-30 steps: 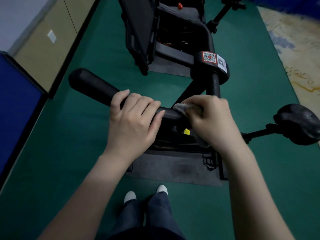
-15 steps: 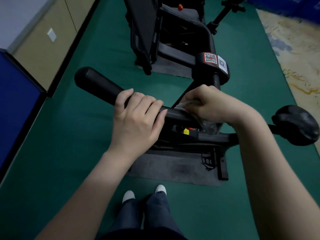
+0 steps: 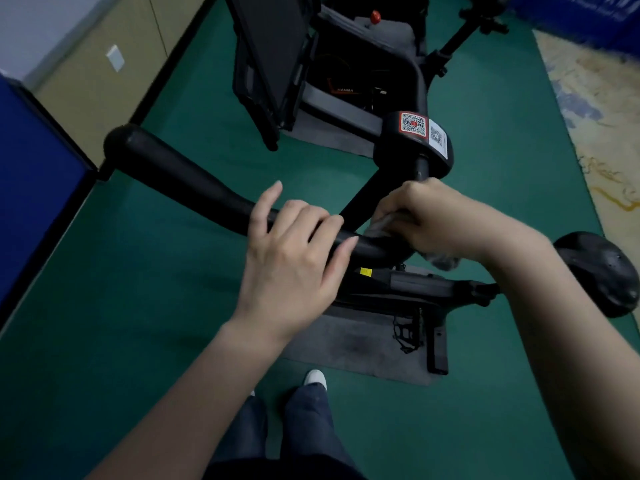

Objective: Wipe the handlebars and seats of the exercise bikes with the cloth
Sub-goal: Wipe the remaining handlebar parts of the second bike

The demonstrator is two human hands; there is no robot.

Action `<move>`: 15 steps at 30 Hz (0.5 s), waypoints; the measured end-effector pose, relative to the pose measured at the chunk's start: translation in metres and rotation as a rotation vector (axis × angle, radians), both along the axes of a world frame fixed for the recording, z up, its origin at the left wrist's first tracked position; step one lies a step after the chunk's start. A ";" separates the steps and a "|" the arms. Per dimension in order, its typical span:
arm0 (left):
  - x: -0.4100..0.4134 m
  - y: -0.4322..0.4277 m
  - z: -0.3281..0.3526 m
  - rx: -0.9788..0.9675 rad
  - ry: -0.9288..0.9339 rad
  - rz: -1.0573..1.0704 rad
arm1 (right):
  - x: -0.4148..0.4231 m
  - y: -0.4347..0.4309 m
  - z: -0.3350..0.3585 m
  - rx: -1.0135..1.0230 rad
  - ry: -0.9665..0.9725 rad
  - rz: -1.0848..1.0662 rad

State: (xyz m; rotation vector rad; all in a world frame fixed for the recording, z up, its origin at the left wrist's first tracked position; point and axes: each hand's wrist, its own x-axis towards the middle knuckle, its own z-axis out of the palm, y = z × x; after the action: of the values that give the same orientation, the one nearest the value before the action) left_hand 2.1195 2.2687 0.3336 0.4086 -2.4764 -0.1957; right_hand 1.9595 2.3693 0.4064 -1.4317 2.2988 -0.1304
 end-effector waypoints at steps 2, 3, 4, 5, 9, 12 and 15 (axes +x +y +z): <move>-0.005 0.008 -0.001 0.034 -0.011 0.009 | -0.005 0.007 -0.003 -0.098 0.054 0.036; -0.007 0.010 -0.002 0.042 -0.018 0.017 | -0.004 0.011 -0.007 -0.162 0.061 0.054; -0.007 0.011 -0.003 0.044 -0.025 0.026 | 0.001 0.016 -0.012 -0.234 0.053 0.061; -0.007 0.012 -0.003 0.043 -0.032 0.035 | 0.007 0.022 -0.019 -0.314 0.036 0.048; -0.009 0.013 -0.003 0.036 -0.030 0.063 | 0.017 0.043 -0.050 -0.674 0.117 -0.157; -0.009 0.014 -0.003 0.033 -0.014 0.076 | 0.030 0.047 -0.074 -0.973 0.183 -0.469; -0.009 0.015 -0.004 0.019 -0.017 0.083 | 0.071 0.040 -0.098 -1.217 0.082 -0.680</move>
State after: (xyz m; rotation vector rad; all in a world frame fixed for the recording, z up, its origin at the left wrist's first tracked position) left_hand 2.1103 2.2840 0.3296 0.5216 -2.4703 -0.1827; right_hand 2.0309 2.4096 0.3083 -0.9106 2.7521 -1.9373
